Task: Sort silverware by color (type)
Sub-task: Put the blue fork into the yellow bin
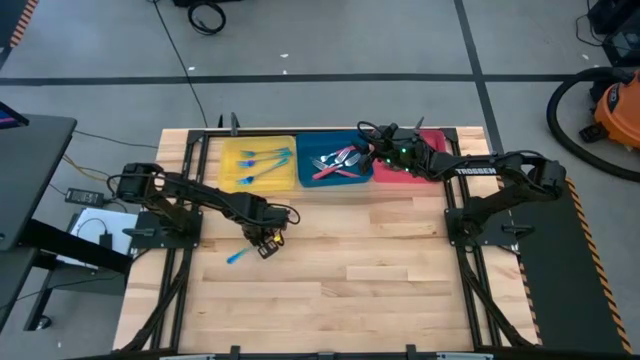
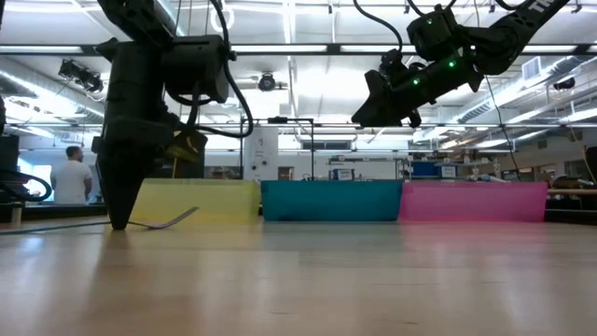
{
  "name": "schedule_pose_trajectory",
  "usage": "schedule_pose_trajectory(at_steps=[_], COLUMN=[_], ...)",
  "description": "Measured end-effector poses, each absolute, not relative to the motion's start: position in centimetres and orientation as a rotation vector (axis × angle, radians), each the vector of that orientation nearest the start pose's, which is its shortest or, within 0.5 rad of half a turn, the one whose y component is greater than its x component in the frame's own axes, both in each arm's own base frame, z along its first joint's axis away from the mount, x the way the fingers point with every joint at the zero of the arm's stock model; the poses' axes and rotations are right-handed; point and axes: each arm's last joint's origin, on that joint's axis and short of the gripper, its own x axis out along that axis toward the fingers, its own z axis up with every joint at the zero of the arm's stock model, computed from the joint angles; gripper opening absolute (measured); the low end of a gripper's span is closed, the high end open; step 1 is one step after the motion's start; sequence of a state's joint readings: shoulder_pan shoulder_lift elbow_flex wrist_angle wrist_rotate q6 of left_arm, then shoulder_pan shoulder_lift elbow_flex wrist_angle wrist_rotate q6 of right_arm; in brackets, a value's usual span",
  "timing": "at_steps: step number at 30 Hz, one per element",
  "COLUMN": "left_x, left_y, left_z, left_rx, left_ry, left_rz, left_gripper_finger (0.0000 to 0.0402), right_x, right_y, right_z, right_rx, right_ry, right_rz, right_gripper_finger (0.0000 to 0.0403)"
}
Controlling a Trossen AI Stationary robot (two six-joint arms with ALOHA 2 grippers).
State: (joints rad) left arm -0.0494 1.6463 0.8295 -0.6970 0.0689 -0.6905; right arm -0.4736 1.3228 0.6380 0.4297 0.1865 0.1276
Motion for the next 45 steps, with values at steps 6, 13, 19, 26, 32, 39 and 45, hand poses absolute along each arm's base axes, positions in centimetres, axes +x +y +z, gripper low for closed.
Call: schedule_pose_trajectory(at_steps=[6, 13, 19, 26, 32, 39, 45], left_x=[25.6, 25.4, 24.8, 25.3, 25.5, 24.9, 22.6], left_y=[-1.5, -0.6, 1.0, 4.6, 7.4, 11.8, 15.6], left_z=[13.3, 14.5, 16.9, 21.5, 26.7, 30.3, 29.7], left_rx=[-0.539, -0.546, -0.57, -0.493, -0.317, -0.191, -0.144], left_ry=[1.486, 1.415, 1.331, 1.191, 1.145, 1.076, 1.182], left_rz=[0.407, 0.406, 0.395, 0.456, 0.523, 0.573, 0.596], left_gripper_finger=[0.001, 0.0004, 0.0003, 0.0003, 0.0003, 0.0004, 0.0005], right_x=[24.3, 24.3, 24.3, 24.3, 24.3, 24.3, 24.3], right_y=[-13.1, -13.1, -13.1, -13.1, -13.1, -13.1, -13.1], right_z=[22.7, 22.7, 22.7, 22.7, 22.7, 22.6, 22.5], right_rx=[0.159, 0.159, 0.159, 0.159, 0.159, 0.16, 0.162], right_ry=[0.215, 0.215, 0.215, 0.214, 0.215, 0.218, 0.235], right_rz=[-0.672, -0.672, -0.672, -0.673, -0.673, -0.674, -0.674], right_gripper_finger=[0.0168, 0.0168, 0.0168, 0.0168, 0.0168, 0.0168, 0.0168])
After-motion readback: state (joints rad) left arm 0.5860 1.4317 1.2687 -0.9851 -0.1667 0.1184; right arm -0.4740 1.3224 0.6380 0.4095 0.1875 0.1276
